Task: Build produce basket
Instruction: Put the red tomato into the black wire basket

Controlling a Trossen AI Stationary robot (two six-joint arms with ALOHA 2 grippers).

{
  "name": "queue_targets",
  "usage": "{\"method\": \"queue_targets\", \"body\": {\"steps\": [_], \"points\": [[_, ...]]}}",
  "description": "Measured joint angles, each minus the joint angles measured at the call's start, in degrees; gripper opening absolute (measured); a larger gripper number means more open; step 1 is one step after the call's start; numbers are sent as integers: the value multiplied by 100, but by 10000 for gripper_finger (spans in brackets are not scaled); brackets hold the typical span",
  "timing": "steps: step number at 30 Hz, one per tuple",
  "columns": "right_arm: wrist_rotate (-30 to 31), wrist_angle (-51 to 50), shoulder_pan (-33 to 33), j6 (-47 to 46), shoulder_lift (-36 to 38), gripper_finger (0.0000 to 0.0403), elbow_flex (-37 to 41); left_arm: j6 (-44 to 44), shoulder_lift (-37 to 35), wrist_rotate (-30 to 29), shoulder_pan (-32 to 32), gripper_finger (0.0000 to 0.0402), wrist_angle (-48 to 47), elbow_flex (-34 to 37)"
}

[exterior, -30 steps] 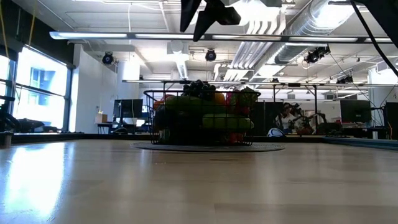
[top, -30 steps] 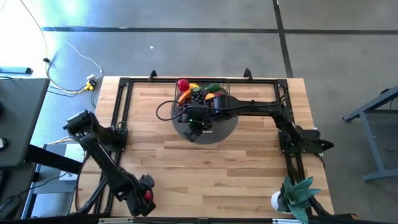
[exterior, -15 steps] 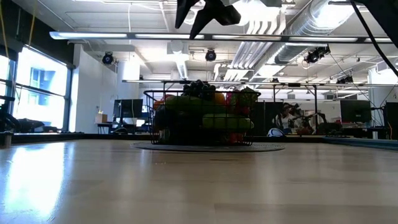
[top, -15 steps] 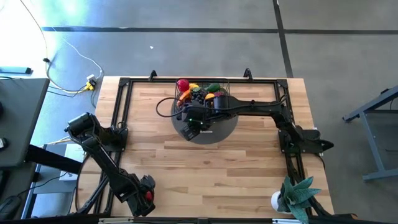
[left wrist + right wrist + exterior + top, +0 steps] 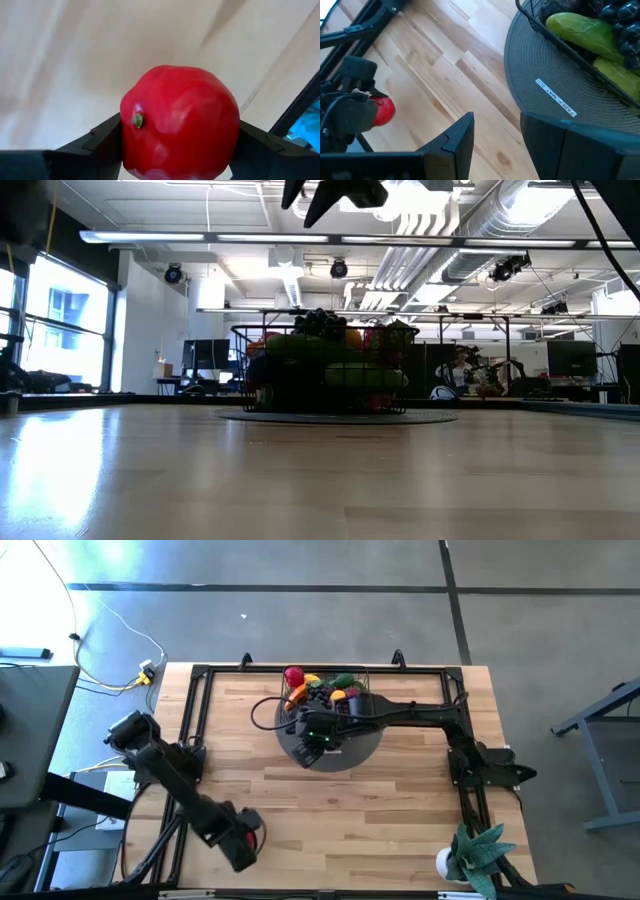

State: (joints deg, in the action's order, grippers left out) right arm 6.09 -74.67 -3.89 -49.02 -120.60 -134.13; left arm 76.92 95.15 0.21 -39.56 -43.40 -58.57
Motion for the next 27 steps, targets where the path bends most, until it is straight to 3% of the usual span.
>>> {"method": "queue_targets", "body": {"steps": [7,21,27], "points": [[340,-11,-66,-88,109,145,0,-1246,-589,-376,803,264,-162,-3],[1622,-136,-1,-260,674,145,-4,-3672,-1736,-842,2517,264,-172,-2],[1729,-332,152,-252,810,145,-7,-4717,-1987,-995,3365,264,-24,0]]}}
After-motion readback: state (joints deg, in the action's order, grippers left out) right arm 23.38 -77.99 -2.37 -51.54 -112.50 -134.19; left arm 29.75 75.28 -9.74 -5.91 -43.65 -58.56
